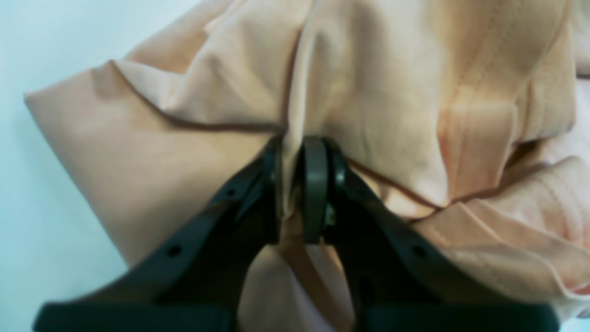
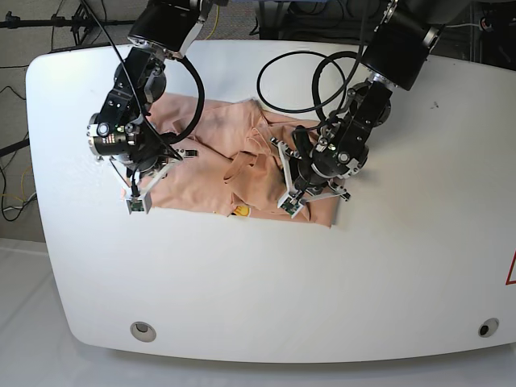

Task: Fold the T-shirt properly
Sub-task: 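Hold the pinched fold with the left gripper while the right gripper lifts, then lift the held shirt end with the right gripper and swing it outward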

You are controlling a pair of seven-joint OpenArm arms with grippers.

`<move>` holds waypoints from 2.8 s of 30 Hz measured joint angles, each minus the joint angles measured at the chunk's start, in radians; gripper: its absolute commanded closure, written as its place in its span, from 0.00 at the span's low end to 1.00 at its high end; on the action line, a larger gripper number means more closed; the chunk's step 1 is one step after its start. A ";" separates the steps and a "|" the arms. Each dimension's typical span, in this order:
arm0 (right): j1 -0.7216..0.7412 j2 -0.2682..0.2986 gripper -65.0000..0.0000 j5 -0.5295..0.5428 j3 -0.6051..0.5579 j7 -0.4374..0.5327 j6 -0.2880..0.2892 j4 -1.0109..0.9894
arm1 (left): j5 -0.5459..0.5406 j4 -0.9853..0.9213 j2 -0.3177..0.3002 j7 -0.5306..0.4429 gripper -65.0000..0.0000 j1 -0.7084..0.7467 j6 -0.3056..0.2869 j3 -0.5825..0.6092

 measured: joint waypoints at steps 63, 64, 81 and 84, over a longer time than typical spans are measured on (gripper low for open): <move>0.011 0.129 0.56 0.712 0.403 0.110 0.151 -0.571 | -0.001 0.008 -0.016 -0.027 0.92 0.023 0.002 0.000; 0.011 0.124 0.56 0.713 0.395 0.111 0.151 -0.571 | -0.001 0.008 -0.016 -0.026 0.92 0.023 0.002 0.000; -0.001 0.123 1.00 0.682 0.323 0.150 0.129 -0.576 | -0.001 0.008 -0.016 -0.026 0.92 0.023 0.002 0.000; -0.001 0.123 1.00 0.681 0.323 0.144 0.107 -0.563 | -0.001 0.008 -0.016 -0.027 0.92 0.024 0.002 0.000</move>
